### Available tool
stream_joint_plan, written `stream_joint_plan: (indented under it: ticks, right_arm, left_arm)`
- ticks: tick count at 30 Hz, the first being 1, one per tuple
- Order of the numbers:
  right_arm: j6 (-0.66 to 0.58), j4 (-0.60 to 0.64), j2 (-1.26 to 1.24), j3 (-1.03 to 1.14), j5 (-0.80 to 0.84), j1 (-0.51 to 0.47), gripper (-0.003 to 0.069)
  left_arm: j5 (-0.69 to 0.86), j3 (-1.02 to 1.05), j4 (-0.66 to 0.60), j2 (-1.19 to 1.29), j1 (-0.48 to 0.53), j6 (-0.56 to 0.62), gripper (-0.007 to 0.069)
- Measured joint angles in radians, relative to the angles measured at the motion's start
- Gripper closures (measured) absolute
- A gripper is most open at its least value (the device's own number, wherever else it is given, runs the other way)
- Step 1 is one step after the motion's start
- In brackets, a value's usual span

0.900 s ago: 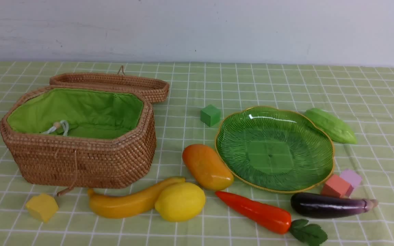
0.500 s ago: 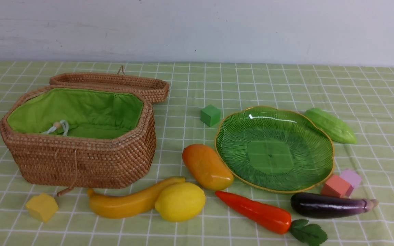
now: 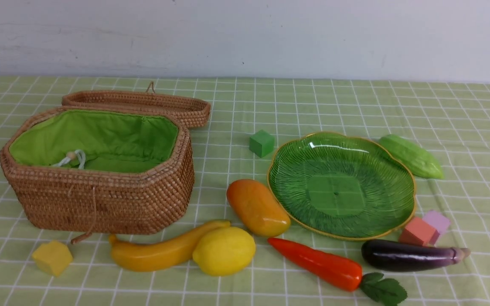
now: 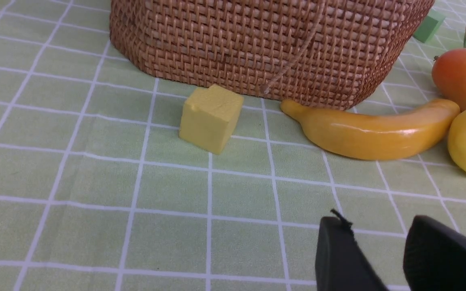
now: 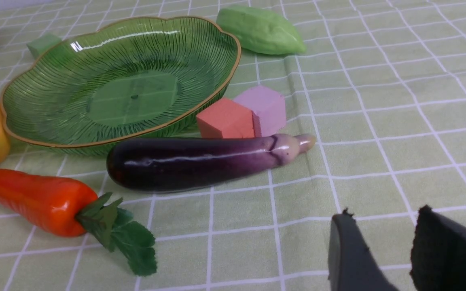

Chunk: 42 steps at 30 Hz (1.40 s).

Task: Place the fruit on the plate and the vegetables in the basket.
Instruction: Grab a lemon with your left arm and place it on the plate on the right

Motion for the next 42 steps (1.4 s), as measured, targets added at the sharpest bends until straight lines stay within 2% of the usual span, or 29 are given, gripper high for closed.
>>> stream_joint_plan:
  ticks: [7,18,34,38,42]
  right_arm:
    - [0.0,0.0,0.0,0.0,0.0,0.0,0.0418]
    - [0.0,0.0,0.0,0.0,0.0,0.0,0.0418]
    - [0.001,0.006,0.0,0.003,-0.025,0.0,0.0418]
    - [0.046,0.094,0.0,0.008,-0.119,0.0,0.0418]
    - [0.119,0.224,0.0,0.008,-0.25,0.0,0.0418]
  left_arm:
    - [-0.011,0.0,0.001,0.0,0.0,0.003,0.0386]
    - [-0.152,0.0,-0.058,0.0,0.0,0.003,0.0386]
    - [-0.444,0.0,-0.568,0.0,0.0,0.003,0.0386]
    - [-0.479,0.0,-0.686,0.0,0.0,-0.009,0.0386]
    - [-0.394,-0.052,-0.678,0.0,0.0,0.023,0.042]
